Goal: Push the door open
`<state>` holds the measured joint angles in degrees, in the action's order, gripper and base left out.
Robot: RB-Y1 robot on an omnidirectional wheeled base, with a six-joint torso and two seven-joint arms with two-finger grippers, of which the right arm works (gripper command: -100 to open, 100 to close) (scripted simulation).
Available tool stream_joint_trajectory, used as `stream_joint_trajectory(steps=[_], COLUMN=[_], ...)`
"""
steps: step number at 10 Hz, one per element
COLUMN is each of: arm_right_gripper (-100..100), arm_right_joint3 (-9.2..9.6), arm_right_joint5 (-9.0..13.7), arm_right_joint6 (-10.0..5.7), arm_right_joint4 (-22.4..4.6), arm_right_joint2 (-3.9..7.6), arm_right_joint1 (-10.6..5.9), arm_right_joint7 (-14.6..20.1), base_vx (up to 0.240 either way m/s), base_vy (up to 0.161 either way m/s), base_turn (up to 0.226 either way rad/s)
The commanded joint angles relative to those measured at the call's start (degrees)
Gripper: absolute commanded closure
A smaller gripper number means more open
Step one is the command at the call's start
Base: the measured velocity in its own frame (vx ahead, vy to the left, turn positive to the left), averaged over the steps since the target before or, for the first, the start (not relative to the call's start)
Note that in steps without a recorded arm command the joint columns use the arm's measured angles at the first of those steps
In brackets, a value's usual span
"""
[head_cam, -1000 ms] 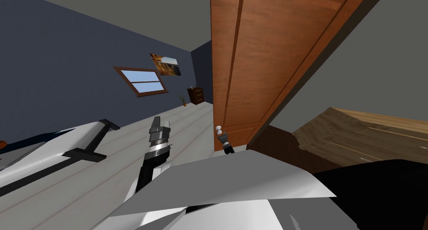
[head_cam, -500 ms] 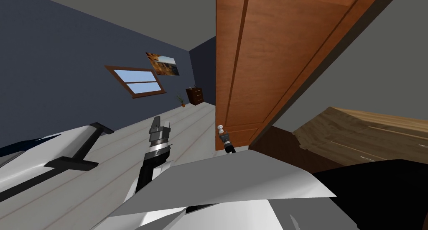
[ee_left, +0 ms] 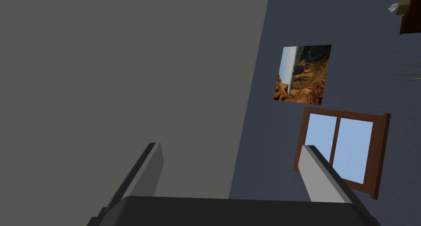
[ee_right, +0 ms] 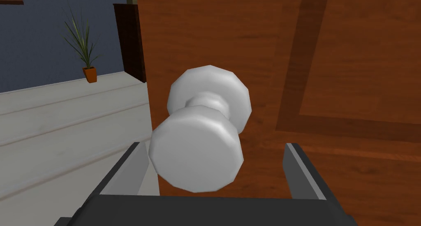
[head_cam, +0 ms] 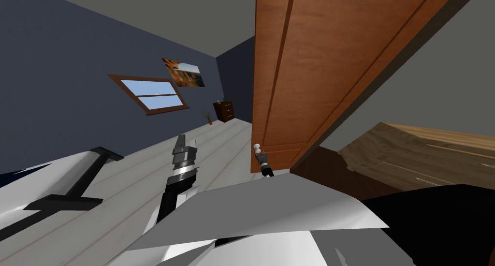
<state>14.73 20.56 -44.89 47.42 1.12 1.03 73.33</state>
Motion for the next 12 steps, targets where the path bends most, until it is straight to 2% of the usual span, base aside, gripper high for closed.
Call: stream_joint_trajectory(steps=[1,2,8,9,10,12], arm_right_gripper=[100,100,100,100,100,100], arm_right_joint3=[-1.58,-1.58,-4.92,-4.39,-5.56,-6.58], arm_right_joint5=[0.77,0.77,2.73,2.47,3.06,3.57], arm_right_joint6=[0.22,0.22,-0.10,0.60,0.33,0.15], arm_right_joint4=[1.28,1.28,1.17,1.70,1.78,1.73], arm_right_joint2=[0.43,0.43,-1.51,-1.46,-0.32,0.35], arm_right_joint1=[0.47,0.47,0.11,0.91,0.73,0.66], arm_right_joint7=[-0.35,-0.35,-0.97,-1.13,-1.47,-1.74], base_vx=[0.133,0.093,0.155,0.090,0.147,0.225], base_vy=[0.104,0.062,0.098,0.027,0.040,0.073], base_turn=[-0.050,-0.008,-0.066,-0.013,-0.022,-0.060])
